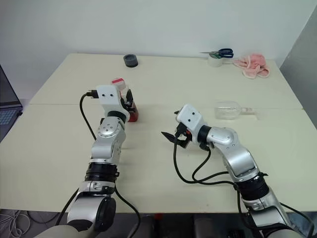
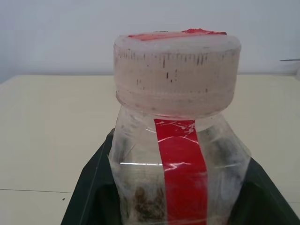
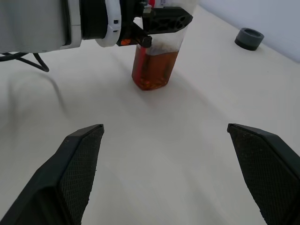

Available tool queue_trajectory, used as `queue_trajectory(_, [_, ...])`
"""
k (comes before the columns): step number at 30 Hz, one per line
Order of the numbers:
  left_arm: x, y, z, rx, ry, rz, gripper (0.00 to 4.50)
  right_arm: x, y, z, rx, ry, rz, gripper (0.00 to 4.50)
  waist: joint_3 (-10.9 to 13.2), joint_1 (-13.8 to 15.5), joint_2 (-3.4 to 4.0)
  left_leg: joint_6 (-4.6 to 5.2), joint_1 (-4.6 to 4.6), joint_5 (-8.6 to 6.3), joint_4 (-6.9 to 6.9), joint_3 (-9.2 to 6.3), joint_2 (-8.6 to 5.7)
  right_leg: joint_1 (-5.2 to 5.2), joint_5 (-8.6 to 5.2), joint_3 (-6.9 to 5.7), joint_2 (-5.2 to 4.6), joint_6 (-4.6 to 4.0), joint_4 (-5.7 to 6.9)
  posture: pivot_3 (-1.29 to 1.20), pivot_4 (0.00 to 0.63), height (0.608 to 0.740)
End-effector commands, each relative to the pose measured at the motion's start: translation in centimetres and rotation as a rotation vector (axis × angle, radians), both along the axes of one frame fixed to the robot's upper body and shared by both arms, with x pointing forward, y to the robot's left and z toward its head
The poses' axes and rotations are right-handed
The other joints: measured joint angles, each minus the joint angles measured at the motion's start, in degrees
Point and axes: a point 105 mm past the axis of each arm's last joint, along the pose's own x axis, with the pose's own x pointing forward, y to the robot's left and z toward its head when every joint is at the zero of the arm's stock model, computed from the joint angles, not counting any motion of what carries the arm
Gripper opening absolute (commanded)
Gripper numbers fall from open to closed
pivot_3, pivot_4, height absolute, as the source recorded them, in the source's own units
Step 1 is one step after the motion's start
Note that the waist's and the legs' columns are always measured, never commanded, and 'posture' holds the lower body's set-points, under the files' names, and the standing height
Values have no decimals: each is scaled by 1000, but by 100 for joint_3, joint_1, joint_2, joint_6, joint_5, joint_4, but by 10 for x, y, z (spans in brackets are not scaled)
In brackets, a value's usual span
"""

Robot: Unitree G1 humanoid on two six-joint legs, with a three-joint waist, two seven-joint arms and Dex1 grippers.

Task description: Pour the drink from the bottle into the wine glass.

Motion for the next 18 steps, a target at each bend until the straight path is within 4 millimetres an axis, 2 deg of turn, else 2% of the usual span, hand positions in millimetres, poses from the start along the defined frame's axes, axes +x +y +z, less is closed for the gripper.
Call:
queue_trajectory(1, [-18,-1,46,30,-128,-169,1839,-4,-14,58,134,-59,20,4500,1,-22,0,-4,-2,2,0,-1,1,-2,0,0,0,0,2,0,150,740])
queue_trajectory(3, [-37,-20,53,71,-101,-415,1839,-2,-23,81,188,-37,28,4500,2,-45,0,-7,-4,4,-3,-9,3,-8,0,4,1,-1,7,0,150,740])
queue_trajectory(5, [-56,-34,49,140,-43,-594,1838,0,-25,94,184,-33,29,4500,2,-61,2,-8,-4,4,-8,-11,6,-12,-2,4,4,-3,8,0,150,740])
queue_trajectory(7, [-63,-37,45,154,-2,-652,1836,0,-24,95,156,-26,33,4500,1,-48,2,-7,-3,4,-10,-14,6,-12,-6,-4,4,-10,8,0,150,740])
queue_trajectory(11, [-78,-57,33,170,71,-798,1835,-7,-13,95,153,38,62,4500,2,-29,2,19,-2,-4,-6,-13,5,-3,-7,-12,5,-11,15,0,150,740])
queue_trajectory(15, [-90,-74,33,185,65,-884,1835,-20,-4,99,192,80,109,4500,2,-27,2,22,-4,0,-3,-15,5,-4,-7,-13,7,-11,26,0,150,740])
queue_trajectory(18, [-102,-93,26,206,58,-965,1835,-24,4,94,188,97,108,4500,2,-26,2,22,-2,0,-3,-16,5,-4,-7,-13,7,-11,27,0,150,740])
